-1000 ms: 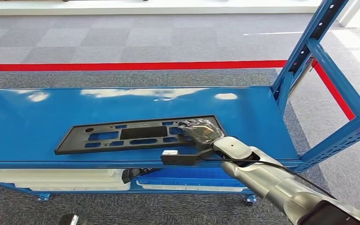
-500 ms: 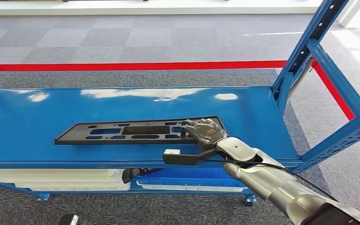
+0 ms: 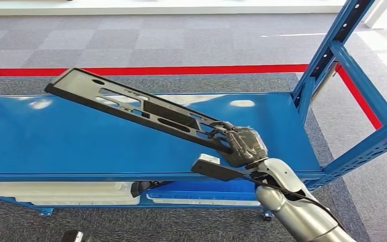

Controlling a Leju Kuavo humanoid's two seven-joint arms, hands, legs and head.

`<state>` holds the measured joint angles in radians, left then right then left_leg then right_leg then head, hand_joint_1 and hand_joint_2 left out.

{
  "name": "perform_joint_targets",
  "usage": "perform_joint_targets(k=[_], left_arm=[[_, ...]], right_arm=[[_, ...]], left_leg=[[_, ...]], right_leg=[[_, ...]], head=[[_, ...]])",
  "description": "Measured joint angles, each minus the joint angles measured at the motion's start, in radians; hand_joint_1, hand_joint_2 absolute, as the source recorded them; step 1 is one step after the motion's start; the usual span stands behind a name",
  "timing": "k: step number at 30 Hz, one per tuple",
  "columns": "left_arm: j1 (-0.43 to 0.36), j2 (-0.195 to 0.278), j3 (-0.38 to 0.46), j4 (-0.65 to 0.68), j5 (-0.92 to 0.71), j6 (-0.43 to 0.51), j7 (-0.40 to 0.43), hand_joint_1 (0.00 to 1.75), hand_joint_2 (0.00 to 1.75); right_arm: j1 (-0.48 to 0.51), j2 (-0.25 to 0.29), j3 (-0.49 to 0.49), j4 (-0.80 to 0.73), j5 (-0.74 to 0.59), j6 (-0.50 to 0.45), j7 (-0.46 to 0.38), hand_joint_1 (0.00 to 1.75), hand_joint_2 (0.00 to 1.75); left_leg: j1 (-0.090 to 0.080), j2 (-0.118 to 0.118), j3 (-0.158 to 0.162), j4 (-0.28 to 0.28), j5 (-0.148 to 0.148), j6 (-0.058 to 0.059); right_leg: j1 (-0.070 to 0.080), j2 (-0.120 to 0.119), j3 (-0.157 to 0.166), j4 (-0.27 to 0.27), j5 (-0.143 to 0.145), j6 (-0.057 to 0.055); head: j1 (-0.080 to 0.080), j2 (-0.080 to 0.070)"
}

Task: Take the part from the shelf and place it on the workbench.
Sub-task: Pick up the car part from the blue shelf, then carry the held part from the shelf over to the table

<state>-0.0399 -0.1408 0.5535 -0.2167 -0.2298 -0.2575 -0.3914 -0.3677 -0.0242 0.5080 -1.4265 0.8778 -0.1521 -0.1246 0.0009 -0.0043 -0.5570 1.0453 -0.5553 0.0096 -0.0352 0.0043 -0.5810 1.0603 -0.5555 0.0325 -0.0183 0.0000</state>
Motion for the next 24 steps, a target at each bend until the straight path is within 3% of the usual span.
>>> perform_joint_targets(k=[10,18,24], left_arm=[[0.000,0.000,0.000,0.000,-0.037,0.052,0.020,0.00,0.00],[-0.002,0.000,-0.001,0.000,-0.055,0.059,0.024,0.00,0.00],[-0.002,0.003,0.001,0.000,-0.052,0.035,0.010,0.00,0.00]], right_arm=[[0.067,0.022,-0.197,-0.208,-0.206,0.077,-0.100,1.75,1.75],[0.078,0.029,-0.239,-0.236,-0.297,0.138,-0.131,1.75,1.75],[0.077,0.027,-0.238,-0.213,-0.461,0.273,-0.153,1.75,1.75]], left_leg=[[0.000,0.000,0.000,0.000,0.000,0.000],[0.000,0.000,0.000,0.000,0.000,0.000],[0.000,0.000,0.000,0.000,0.000,0.000]], right_leg=[[0.000,0.000,0.000,0.000,0.000,0.000],[0.000,0.000,0.000,0.000,0.000,0.000],[0.000,0.000,0.000,0.000,0.000,0.000]], head=[[0.000,0.000],[0.000,0.000],[0.000,0.000]])
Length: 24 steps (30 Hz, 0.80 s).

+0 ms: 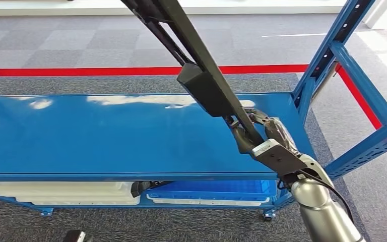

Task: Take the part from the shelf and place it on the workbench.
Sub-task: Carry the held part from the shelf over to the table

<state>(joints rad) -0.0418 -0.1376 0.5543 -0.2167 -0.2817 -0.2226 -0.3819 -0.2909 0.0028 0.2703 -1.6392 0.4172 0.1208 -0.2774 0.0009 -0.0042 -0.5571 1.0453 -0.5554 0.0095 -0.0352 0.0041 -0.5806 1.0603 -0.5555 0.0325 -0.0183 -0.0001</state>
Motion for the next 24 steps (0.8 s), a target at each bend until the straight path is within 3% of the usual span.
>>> perform_joint_targets(k=[10,24], left_arm=[[-0.007,0.003,0.000,0.000,-0.022,-0.019,0.001,0.00,0.00],[-0.007,0.004,0.018,0.000,-0.003,-0.015,0.015,0.00,0.00]], right_arm=[[-0.077,-0.042,0.117,0.138,-0.282,0.205,-0.056,1.75,1.75],[-0.071,-0.108,0.228,0.129,-0.459,0.251,-0.104,1.75,1.75]], left_leg=[[0.000,0.000,0.000,0.000,0.000,0.000],[-0.001,0.000,0.000,0.001,0.000,0.000]], right_leg=[[0.000,0.000,0.000,0.000,0.000,0.000],[-0.001,0.000,0.000,-0.001,0.000,0.000]], head=[[0.000,0.000],[0.000,0.000]])
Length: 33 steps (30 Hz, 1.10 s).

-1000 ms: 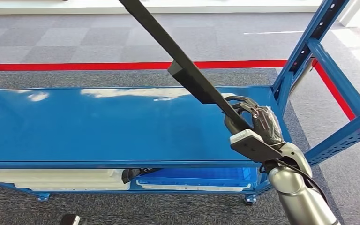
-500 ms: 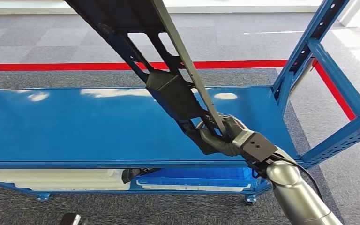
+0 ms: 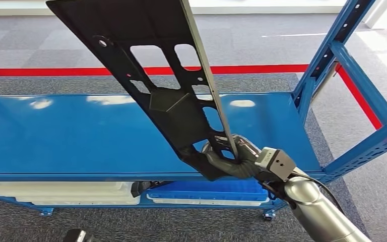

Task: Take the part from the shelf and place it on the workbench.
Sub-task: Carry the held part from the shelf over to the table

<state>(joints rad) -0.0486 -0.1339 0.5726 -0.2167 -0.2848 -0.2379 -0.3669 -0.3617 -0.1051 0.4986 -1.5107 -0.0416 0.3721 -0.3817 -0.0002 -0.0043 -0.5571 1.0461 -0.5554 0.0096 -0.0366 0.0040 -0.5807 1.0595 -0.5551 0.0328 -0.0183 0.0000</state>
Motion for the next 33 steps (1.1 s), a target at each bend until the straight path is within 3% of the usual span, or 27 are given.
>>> perform_joint_targets(k=[7,11,13,15,17,18,19,20,21,22,24,28,29,31,33], left_arm=[[0.002,0.006,0.020,0.000,0.013,-0.008,0.008,0.00,0.00],[0.002,0.009,0.027,0.000,0.013,-0.009,0.008,0.00,0.00],[0.002,0.010,0.029,0.000,0.013,-0.009,0.008,0.00,0.00],[0.001,0.009,0.029,0.000,0.013,-0.009,0.008,0.00,0.00],[0.001,0.009,0.031,0.000,0.014,-0.009,0.010,0.00,0.00],[0.002,0.009,0.032,0.000,0.015,-0.008,0.012,0.00,0.00],[0.003,0.009,0.033,0.000,0.015,-0.007,0.015,0.00,0.00],[0.004,0.010,0.033,0.000,0.015,-0.005,0.019,0.00,0.00],[0.004,0.010,0.034,0.000,0.015,-0.004,0.023,0.00,0.00],[0.004,0.010,0.034,0.000,0.014,-0.003,0.025,0.00,0.00],[0.004,0.010,0.035,0.000,0.011,-0.003,0.028,0.00,0.00],[0.003,0.010,0.038,0.000,0.005,-0.005,0.028,0.00,0.00],[0.003,0.010,0.039,0.000,0.003,-0.006,0.028,0.00,0.00],[0.001,0.009,0.040,0.000,0.001,-0.009,0.028,0.00,0.00],[0.001,0.009,0.040,0.000,0.000,-0.009,0.028,0.00,0.00]], right_arm=[[0.023,-0.032,0.007,-0.046,-0.036,0.007,-0.016,1.75,1.75],[0.029,-0.039,0.011,-0.056,-0.037,0.008,-0.018,1.75,1.75],[0.030,-0.041,0.013,-0.062,-0.037,0.008,-0.019,1.75,1.75],[0.030,-0.046,0.014,-0.067,-0.040,0.008,-0.021,1.75,1.75],[0.033,-0.054,0.015,-0.069,-0.052,0.013,-0.027,1.75,1.75],[0.038,-0.060,0.014,-0.072,-0.064,0.018,-0.031,1.75,1.75],[0.044,-0.066,0.013,-0.078,-0.079,0.026,-0.037,1.75,1.75],[0.048,-0.072,0.012,-0.088,-0.096,0.036,-0.042,1.75,1.75],[0.051,-0.078,0.009,-0.101,-0.115,0.048,-0.045,1.75,1.75],[0.052,-0.083,0.004,-0.117,-0.134,0.061,-0.047,1.75,1.75],[0.051,-0.089,-0.004,-0.148,-0.169,0.086,-0.044,1.75,1.75],[0.049,-0.094,-0.010,-0.189,-0.210,0.122,-0.023,1.75,1.75],[0.048,-0.094,-0.010,-0.193,-0.216,0.128,-0.020,1.75,1.75],[0.046,-0.094,-0.008,-0.197,-0.230,0.143,-0.017,1.75,1.75],[0.045,-0.094,-0.004,-0.198,-0.246,0.161,-0.012,1.75,1.75]], left_leg=[[-0.004,0.000,-0.001,0.004,-0.002,0.003],[-0.007,0.000,-0.005,0.011,-0.005,0.010],[-0.005,0.002,0.000,0.000,0.004,0.019],[0.000,0.007,0.006,-0.019,0.020,0.033],[0.003,0.009,0.005,-0.024,0.027,0.040],[0.002,0.009,0.003,-0.023,0.028,0.040],[0.002,0.009,0.001,-0.021,0.028,0.040],[0.003,0.009,0.000,-0.019,0.027,0.039],[0.004,0.009,-0.001,-0.015,0.026,0.037],[0.005,0.009,-0.003,-0.010,0.023,0.033],[0.004,0.009,-0.009,0.002,0.017,0.020],[0.005,0.007,-0.020,0.014,0.018,-0.001],[0.006,0.007,-0.024,0.022,0.007,-0.006],[0.010,0.007,-0.045,0.083,-0.053,-0.016],[0.011,0.007,-0.080,0.197,-0.128,-0.023]], right_leg=[[-0.006,0.000,0.000,0.000,0.001,0.002],[-0.008,0.000,0.001,-0.003,0.005,0.009],[-0.007,0.000,0.004,-0.007,0.004,0.016],[-0.004,0.000,-0.008,0.027,-0.031,0.017],[-0.002,-0.001,-0.052,0.134,-0.097,0.013],[-0.001,-0.001,-0.075,0.193,-0.121,0.014],[-0.001,-0.001,-0.089,0.229,-0.127,0.015],[-0.001,-0.001,-0.087,0.231,-0.114,0.016],[-0.002,-0.002,-0.069,0.196,-0.083,0.018],[-0.002,-0.003,-0.039,0.134,-0.048,0.020],[0.001,-0.004,0.008,0.034,-0.007,0.017],[0.006,-0.002,0.008,0.009,-0.002,-0.007],[0.005,-0.004,0.004,0.008,0.002,-0.015],[0.003,-0.008,-0.008,0.006,0.012,-0.030],[0.006,-0.011,-0.025,0.007,0.023,-0.039]], head=[[0.000,0.000],[0.000,0.000],[0.000,0.000],[0.000,0.000],[0.000,0.000],[0.000,0.000],[0.000,0.000],[0.000,0.000],[0.000,0.000],[0.000,0.000],[0.001,0.000],[0.000,0.000],[0.000,0.000],[0.000,0.000],[0.000,0.000]])
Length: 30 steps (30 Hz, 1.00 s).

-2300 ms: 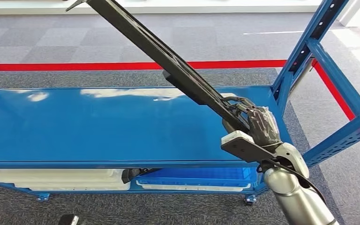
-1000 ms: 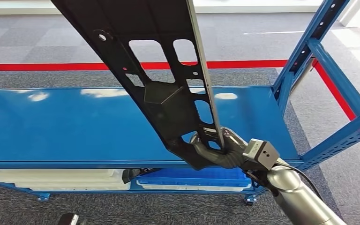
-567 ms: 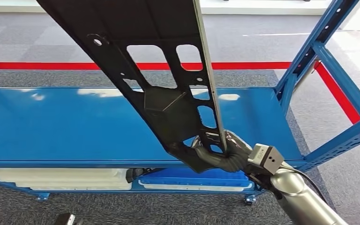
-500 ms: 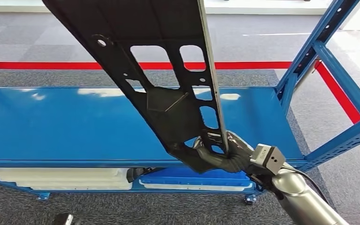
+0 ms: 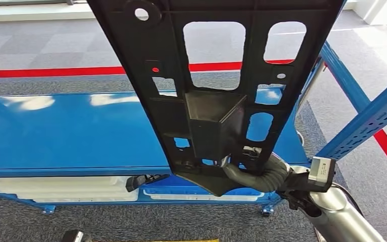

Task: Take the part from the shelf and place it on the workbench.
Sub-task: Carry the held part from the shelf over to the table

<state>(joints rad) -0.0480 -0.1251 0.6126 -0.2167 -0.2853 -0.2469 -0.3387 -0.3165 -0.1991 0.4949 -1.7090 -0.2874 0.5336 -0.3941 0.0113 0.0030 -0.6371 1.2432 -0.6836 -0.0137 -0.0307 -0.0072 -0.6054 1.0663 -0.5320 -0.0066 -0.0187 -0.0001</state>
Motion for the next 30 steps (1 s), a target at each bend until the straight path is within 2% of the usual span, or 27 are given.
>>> perform_joint_targets(k=[1,2,3,5,6,7,9,11,12,13,15,16,17,18,19,20,22,23,26,27,28,29,30], left_arm=[[0.000,0.000,0.000,0.000,0.000,0.001,0.001,0.00,0.00],[0.000,0.000,0.000,0.000,-0.001,0.001,0.002,0.00,0.00],[0.000,0.000,0.000,0.000,-0.001,0.002,0.003,0.00,0.00],[-0.001,0.000,0.000,0.000,-0.002,0.002,0.005,0.00,0.00],[-0.002,0.000,0.000,0.000,-0.002,0.003,0.005,0.00,0.00],[-0.004,0.001,0.000,0.000,-0.002,0.003,0.005,0.00,0.00],[-0.005,0.001,0.001,0.000,-0.004,0.003,0.005,0.00,0.00],[-0.005,0.000,0.002,0.000,-0.006,0.004,0.004,0.00,0.00],[-0.006,0.000,0.002,0.000,-0.007,0.004,0.003,0.00,0.00],[-0.006,-0.001,0.003,0.000,-0.008,0.004,0.001,0.00,0.00],[-0.008,-0.001,0.005,0.000,-0.008,0.004,-0.001,0.00,0.00],[-0.008,-0.001,0.006,0.000,-0.008,0.003,-0.002,0.00,0.00],[-0.008,-0.002,0.008,0.000,-0.008,0.003,-0.002,0.00,0.00],[-0.008,-0.002,0.010,0.000,-0.008,0.003,-0.002,0.00,0.00],[-0.008,-0.002,0.011,0.000,-0.008,0.003,-0.003,0.00,0.00],[-0.008,-0.002,0.012,0.000,-0.008,0.003,-0.003,0.00,0.00],[-0.009,-0.002,0.014,0.000,-0.008,0.004,-0.003,0.00,0.00],[-0.009,-0.002,0.014,0.000,-0.008,0.004,-0.003,0.00,0.00],[-0.007,-0.002,0.015,0.000,-0.008,0.006,-0.003,0.00,0.00],[-0.006,-0.001,0.016,0.000,-0.008,0.006,-0.003,0.00,0.00],[-0.005,-0.001,0.016,0.000,-0.008,0.006,-0.003,0.00,0.00],[-0.005,-0.001,0.016,0.000,-0.009,0.006,-0.003,0.00,0.00],[-0.005,-0.001,0.016,0.000,-0.009,0.006,-0.003,0.00,0.00]], right_arm=[[0.000,0.000,0.002,0.000,-0.007,0.008,0.002,1.75,1.75],[0.000,-0.001,0.005,0.000,-0.014,0.015,0.005,1.75,1.75],[0.000,-0.001,0.008,0.001,-0.019,0.020,0.006,1.75,1.75],[-0.002,-0.001,0.015,0.001,-0.027,0.026,0.008,1.75,1.75],[-0.005,-0.001,0.018,0.001,-0.031,0.028,0.008,1.75,1.75],[-0.008,-0.001,0.022,0.001,-0.035,0.030,0.010,1.75,1.75],[-0.016,-0.002,0.032,0.001,-0.044,0.031,0.019,1.75,1.75],[-0.023,-0.002,0.039,0.002,-0.052,0.030,0.030,1.75,1.75],[-0.027,-0.003,0.042,0.003,-0.056,0.029,0.036,1.75,1.75],[-0.032,-0.004,0.045,0.006,-0.059,0.027,0.040,1.75,1.75],[-0.041,-0.004,0.050,0.012,-0.064,0.024,0.046,1.75,1.75],[-0.042,-0.004,0.053,0.015,-0.066,0.022,0.048,1.75,1.75],[-0.043,-0.004,0.055,0.019,-0.069,0.021,0.048,1.75,1.75],[-0.043,-0.005,0.057,0.022,-0.073,0.020,0.048,1.75,1.75],[-0.044,-0.005,0.059,0.024,-0.076,0.019,0.048,1.75,1.75],[-0.046,-0.005,0.061,0.026,-0.080,0.018,0.048,1.75,1.75],[-0.052,-0.005,0.066,0.027,-0.084,0.015,0.049,1.75,1.75],[-0.054,-0.005,0.068,0.028,-0.086,0.014,0.049,1.75,1.75],[-0.055,-0.005,0.072,0.030,-0.089,0.012,0.049,1.75,1.75],[-0.056,-0.004,0.073,0.031,-0.089,0.012,0.049,1.75,1.75],[-0.056,-0.004,0.074,0.032,-0.090,0.012,0.049,1.75,1.75],[-0.057,-0.004,0.075,0.033,-0.090,0.012,0.049,1.75,1.75],[-0.058,-0.004,0.076,0.034,-0.090,0.012,0.048,1.75,1.75]], left_leg=[[0.000,0.000,-0.009,0.045,-0.020,-0.001],[0.000,0.000,-0.003,0.059,-0.020,0.001],[-0.001,0.000,0.020,0.036,-0.001,0.005],[-0.006,-0.001,0.102,-0.091,0.053,0.021],[-0.010,-0.002,0.140,-0.157,0.070,0.029],[-0.015,-0.003,0.165,-0.203,0.078,0.035],[-0.023,-0.004,0.175,-0.233,0.083,0.041],[-0.021,-0.001,0.165,-0.247,0.105,0.047],[-0.018,0.001,0.157,-0.254,0.120,0.051],[-0.015,0.004,0.146,-0.260,0.134,0.055],[-0.016,0.007,0.118,-0.256,0.155,0.061],[-0.016,0.008,0.103,-0.251,0.163,0.062],[-0.016,0.008,0.088,-0.245,0.170,0.062],[-0.016,0.009,0.072,-0.238,0.176,0.061],[-0.015,0.009,0.058,-0.229,0.180,0.059],[-0.015,0.009,0.044,-0.220,0.184,0.056],[-0.017,0.009,0.022,-0.200,0.191,0.048],[-0.019,0.008,0.015,-0.194,0.195,0.043],[-0.019,0.007,0.006,-0.190,0.211,0.030],[-0.018,0.006,0.002,-0.188,0.206,0.025],[-0.017,0.005,-0.003,-0.177,0.185,0.020],[-0.014,0.004,-0.011,-0.150,0.149,0.013],[-0.011,0.004,-0.022,-0.106,0.101,0.007]], right_leg=[[0.002,-0.001,-0.009,0.000,0.006,-0.002],[0.004,-0.002,-0.017,0.001,0.012,-0.002],[0.007,-0.003,-0.023,0.001,0.018,-0.002],[0.011,-0.003,-0.034,0.001,0.030,-0.001],[0.012,-0.003,-0.038,0.000,0.036,0.002],[0.012,-0.003,-0.041,0.000,0.043,0.007],[0.009,-0.004,-0.047,-0.004,0.059,0.020],[0.008,-0.001,-0.055,-0.006,0.062,0.032],[0.009,0.002,-0.062,0.005,0.041,0.035],[0.011,0.004,-0.073,0.034,0.004,0.037],[0.011,0.007,-0.096,0.138,-0.085,0.039],[0.011,0.007,-0.103,0.193,-0.111,0.041],[0.011,0.007,-0.100,0.229,-0.114,0.044],[0.010,0.006,-0.083,0.235,-0.099,0.047],[0.010,0.006,-0.049,0.204,-0.073,0.049],[0.009,0.006,-0.002,0.145,-0.052,0.049],[0.012,0.006,0.082,0.020,-0.045,0.044],[0.014,0.006,0.102,-0.016,-0.053,0.040],[0.016,0.007,0.101,-0.032,-0.055,0.026],[0.014,0.005,0.095,-0.033,-0.048,0.018],[0.012,0.003,0.087,-0.034,-0.040,0.009],[0.010,0.001,0.076,-0.036,-0.030,0.001],[0.009,0.000,0.063,-0.036,-0.020,-0.004]], head=[[0.000,0.000],[0.000,0.000],[0.000,0.000],[0.000,0.000],[0.000,0.000],[0.000,0.000],[0.000,0.000],[0.000,0.000],[0.000,0.000],[0.000,0.000],[0.000,0.000],[0.000,0.000],[0.000,0.000],[0.000,0.000],[0.000,0.000],[0.000,0.000],[0.000,0.000],[-0.001,0.000],[-0.001,0.000],[-0.002,0.000],[-0.002,0.000],[-0.002,0.000],[-0.002,0.000]])
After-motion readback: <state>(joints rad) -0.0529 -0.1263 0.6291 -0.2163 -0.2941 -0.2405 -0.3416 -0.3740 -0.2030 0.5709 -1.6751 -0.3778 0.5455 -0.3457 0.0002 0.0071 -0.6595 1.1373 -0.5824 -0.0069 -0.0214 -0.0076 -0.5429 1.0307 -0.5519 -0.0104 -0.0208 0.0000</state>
